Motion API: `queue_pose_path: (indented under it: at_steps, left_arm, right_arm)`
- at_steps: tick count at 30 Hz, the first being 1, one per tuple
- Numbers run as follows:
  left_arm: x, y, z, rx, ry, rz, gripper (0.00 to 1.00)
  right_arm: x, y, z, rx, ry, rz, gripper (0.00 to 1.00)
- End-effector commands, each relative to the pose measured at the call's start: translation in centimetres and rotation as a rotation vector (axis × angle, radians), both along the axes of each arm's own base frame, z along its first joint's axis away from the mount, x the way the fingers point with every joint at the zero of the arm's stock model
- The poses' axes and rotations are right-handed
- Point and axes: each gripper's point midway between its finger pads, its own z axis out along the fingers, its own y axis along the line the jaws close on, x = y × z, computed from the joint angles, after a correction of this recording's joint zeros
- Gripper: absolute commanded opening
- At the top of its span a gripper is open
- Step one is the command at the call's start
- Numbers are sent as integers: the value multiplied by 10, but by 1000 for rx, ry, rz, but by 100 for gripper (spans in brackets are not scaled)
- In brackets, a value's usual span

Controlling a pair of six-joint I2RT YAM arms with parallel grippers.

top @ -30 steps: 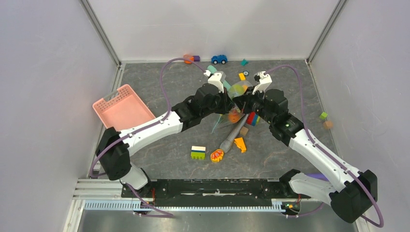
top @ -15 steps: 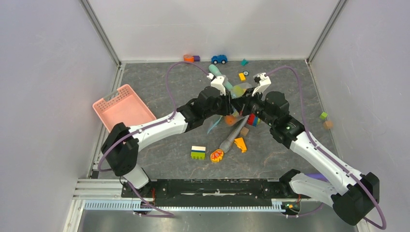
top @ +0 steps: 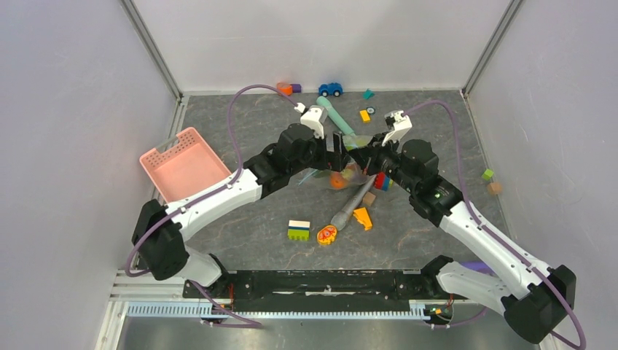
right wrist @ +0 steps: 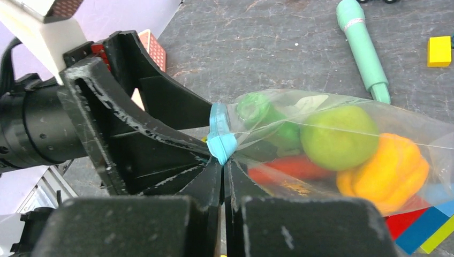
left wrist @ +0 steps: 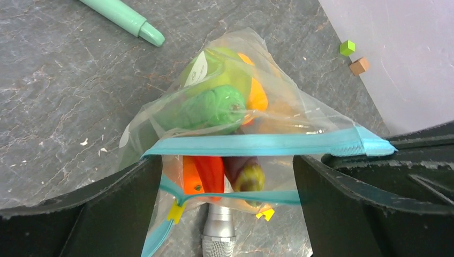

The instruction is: Place the food in the zip-top bag and seal the zipper

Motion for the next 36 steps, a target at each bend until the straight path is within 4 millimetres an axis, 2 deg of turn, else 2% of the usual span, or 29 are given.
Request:
queue_pose_path:
  at_steps: [1,8,16,19,22,27,31,33,36]
  left_arm:
    - [-72,-33,69,-116,-87,-367,100]
    - [-97,-24,80,-83,-86,-486,100]
    - [-90,18,70,19,-142,-342,100]
    - [-86,41,47,86,-165,-272,100]
    - [-76,58,14,156,-160,-193,100]
    - [-68,57,-22,206,-174,-216,100]
    - [-54,51,-35,195,-151,-228,84]
    - [-49,45,-35,180,-157,-246,71]
    - [-43,35,-35,164,-181,-272,64]
  right_arm:
    - [21,-9,37,39,-103,-94,0]
    - [24,-11,35,38,-96,-98,0]
    - [24,-17,36,30,-98,-107,0]
    - [26,-19,34,14,-93,-113,0]
    - [28,-22,30,1,-83,-120,0]
    - [31,-23,27,-4,-69,-106,0]
    - [31,-26,20,-18,-41,-98,0]
    - [32,-27,18,-25,-34,-101,0]
    - [33,-28,16,-26,-28,-94,0]
